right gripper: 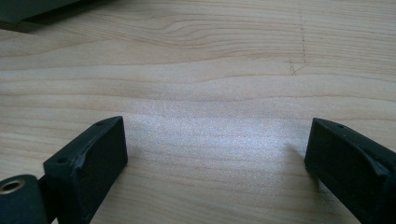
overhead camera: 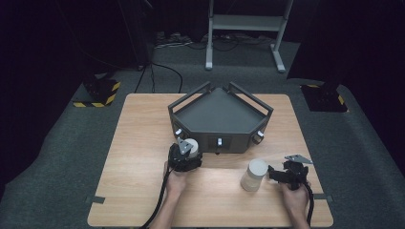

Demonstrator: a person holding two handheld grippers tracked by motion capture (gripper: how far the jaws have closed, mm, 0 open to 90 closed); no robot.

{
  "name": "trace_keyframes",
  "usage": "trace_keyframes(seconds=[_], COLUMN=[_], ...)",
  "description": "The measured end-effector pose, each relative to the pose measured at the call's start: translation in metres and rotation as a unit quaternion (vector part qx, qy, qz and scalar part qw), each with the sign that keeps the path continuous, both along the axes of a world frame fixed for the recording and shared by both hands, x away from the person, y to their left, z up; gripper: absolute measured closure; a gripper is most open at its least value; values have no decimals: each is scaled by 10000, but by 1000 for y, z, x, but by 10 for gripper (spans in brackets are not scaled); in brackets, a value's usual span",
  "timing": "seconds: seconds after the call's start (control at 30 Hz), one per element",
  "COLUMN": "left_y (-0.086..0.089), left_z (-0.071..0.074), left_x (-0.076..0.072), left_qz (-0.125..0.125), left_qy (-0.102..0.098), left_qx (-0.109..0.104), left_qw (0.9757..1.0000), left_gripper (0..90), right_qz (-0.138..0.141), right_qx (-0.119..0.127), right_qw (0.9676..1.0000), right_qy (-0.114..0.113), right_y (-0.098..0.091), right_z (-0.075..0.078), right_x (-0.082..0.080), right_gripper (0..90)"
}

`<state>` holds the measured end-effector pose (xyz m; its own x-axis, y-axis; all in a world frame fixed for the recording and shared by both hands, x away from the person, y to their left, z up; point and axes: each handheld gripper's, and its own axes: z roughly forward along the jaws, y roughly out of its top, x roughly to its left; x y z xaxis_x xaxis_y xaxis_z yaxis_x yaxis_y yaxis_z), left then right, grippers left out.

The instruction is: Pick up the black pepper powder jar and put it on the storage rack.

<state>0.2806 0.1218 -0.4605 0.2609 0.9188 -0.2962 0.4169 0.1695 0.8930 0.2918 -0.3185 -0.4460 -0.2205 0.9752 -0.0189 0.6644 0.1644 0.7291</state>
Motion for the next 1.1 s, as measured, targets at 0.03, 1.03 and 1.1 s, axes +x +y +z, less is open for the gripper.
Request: trace_keyframes(seconds=[0.03,1.03,1.1], left_y=[1,19,20], left_z=[0,53,60], left_x=[0,-4,-3], left_qz=[-20,-757,-792], left_qy=[-5,248,280], left_qx=[6,-147,-184], left_qw=[10000,9967,9963], left_gripper=[330,336,336], right_qz=[2,1,0], right_qx=[-1,0,0], right_qw=[10000,10000,10000], right_qy=[-1,0,1], right_y=[0,0,0], right_z=[0,0,0], right_x=[0,0,0], right_gripper=[54,54,54])
